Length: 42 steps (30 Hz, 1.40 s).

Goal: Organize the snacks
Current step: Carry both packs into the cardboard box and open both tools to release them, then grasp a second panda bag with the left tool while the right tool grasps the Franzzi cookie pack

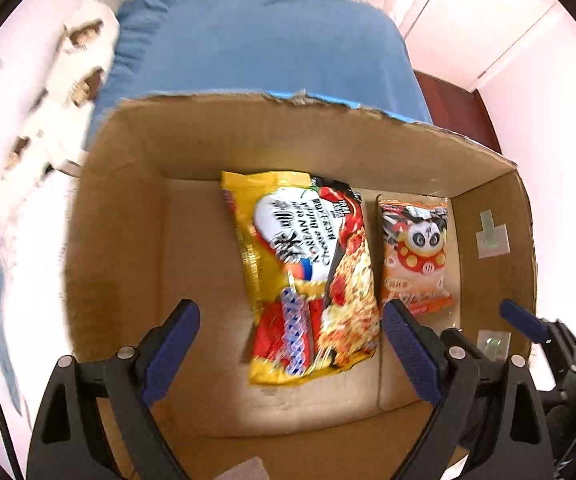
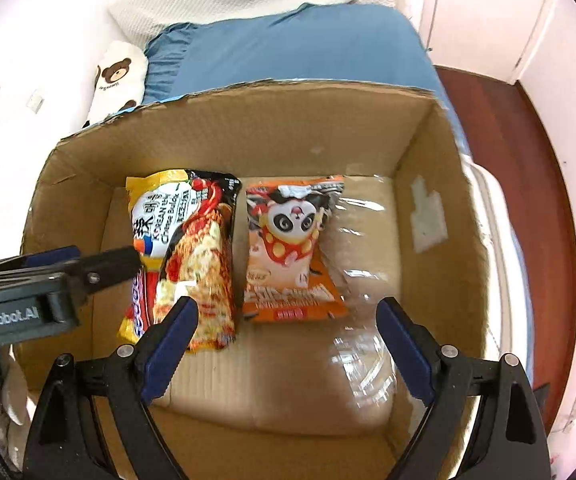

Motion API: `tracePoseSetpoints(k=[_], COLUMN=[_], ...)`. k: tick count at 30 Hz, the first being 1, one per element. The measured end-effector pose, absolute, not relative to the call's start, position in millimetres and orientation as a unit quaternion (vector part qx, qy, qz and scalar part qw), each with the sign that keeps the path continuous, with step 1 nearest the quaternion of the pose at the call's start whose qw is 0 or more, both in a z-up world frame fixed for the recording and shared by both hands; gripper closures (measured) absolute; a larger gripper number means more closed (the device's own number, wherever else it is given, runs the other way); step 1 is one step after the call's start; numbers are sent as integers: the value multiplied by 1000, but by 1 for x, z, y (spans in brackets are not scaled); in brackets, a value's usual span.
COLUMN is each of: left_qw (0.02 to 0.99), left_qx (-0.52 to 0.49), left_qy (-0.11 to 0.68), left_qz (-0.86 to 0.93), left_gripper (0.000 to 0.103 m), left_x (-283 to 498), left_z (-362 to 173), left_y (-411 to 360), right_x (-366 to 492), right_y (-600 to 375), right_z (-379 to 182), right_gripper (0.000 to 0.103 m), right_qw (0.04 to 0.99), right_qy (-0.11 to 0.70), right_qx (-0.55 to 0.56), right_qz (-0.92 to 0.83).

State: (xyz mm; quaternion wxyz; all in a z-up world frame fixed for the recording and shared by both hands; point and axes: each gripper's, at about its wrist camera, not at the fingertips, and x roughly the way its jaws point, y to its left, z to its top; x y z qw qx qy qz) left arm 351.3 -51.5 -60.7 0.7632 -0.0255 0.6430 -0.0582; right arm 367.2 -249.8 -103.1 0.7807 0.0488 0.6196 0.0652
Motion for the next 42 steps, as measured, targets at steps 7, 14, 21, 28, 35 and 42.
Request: tracePoseSetpoints(k=[7,14,21,28,35,42], left_qw=[795,822,833,765,706,705], left_qx=[-13,-19,25,80,122,111], left_qy=[604,566,551,639,697,699], left_qz=[-58,-59,-31,4,-35,-47], left_gripper=[9,9,9,9,9,36], left_x=[307,277,215,173,155,170], left_z=[-23,7,17,-79,-164,-193], left_y=[-51,-35,-3,48,58,49], right_x=[323,284,226,167,159,169], right_y=[-250,-246,-242,-222,-189,-166], right_z=[-54,-12,5,-70,-143,-183], right_gripper=[10,10,10,10,10,18], right_qw=[804,834,842,777,739,730], right_qy=[590,545,523,592,635,657], right_qx=[46,66,118,204,222,189], right_qz=[54,59,60,64,23,-30])
